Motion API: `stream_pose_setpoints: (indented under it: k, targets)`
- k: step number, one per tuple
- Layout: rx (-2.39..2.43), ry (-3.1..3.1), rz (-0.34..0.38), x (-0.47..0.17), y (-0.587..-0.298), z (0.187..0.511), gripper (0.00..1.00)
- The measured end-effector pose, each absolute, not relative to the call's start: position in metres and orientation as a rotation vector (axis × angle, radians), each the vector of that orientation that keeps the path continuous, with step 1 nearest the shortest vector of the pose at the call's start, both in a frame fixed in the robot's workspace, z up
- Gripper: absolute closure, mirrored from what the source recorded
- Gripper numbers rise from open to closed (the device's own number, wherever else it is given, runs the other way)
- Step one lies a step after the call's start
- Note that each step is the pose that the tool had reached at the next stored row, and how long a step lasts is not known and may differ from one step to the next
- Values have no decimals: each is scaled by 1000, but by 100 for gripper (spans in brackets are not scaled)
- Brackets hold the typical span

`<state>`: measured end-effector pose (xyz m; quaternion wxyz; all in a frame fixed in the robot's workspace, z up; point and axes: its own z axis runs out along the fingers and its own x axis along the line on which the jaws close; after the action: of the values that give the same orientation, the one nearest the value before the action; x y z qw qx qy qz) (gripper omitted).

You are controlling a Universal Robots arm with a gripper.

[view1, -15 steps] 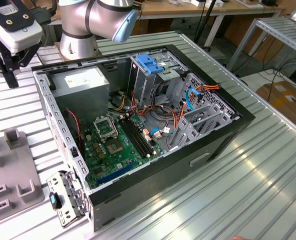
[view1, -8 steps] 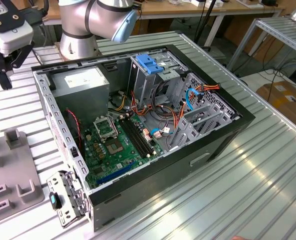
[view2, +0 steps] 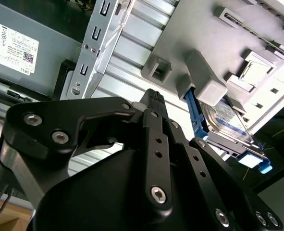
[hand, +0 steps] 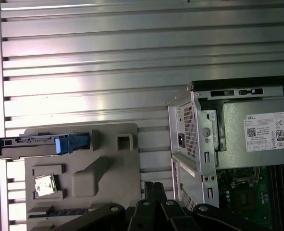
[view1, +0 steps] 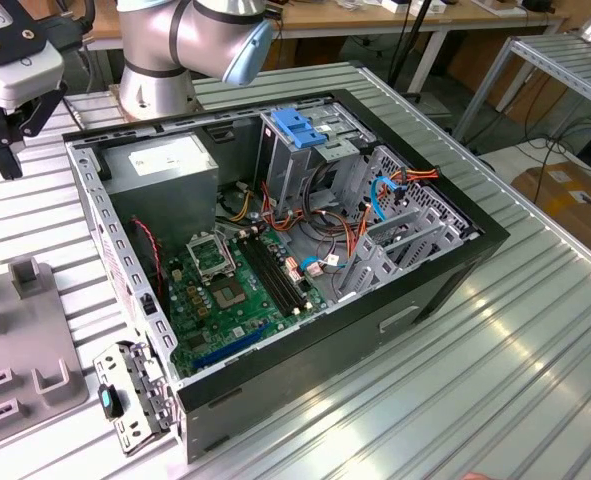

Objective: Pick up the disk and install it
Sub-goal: 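Reach for the disk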

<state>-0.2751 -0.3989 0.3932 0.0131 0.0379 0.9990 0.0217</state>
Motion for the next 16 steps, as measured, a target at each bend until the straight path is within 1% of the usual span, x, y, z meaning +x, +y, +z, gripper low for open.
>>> stream_pose_setpoints:
  k: [16]
  targets:
    - [118,3113,68,-283,-399,393,89]
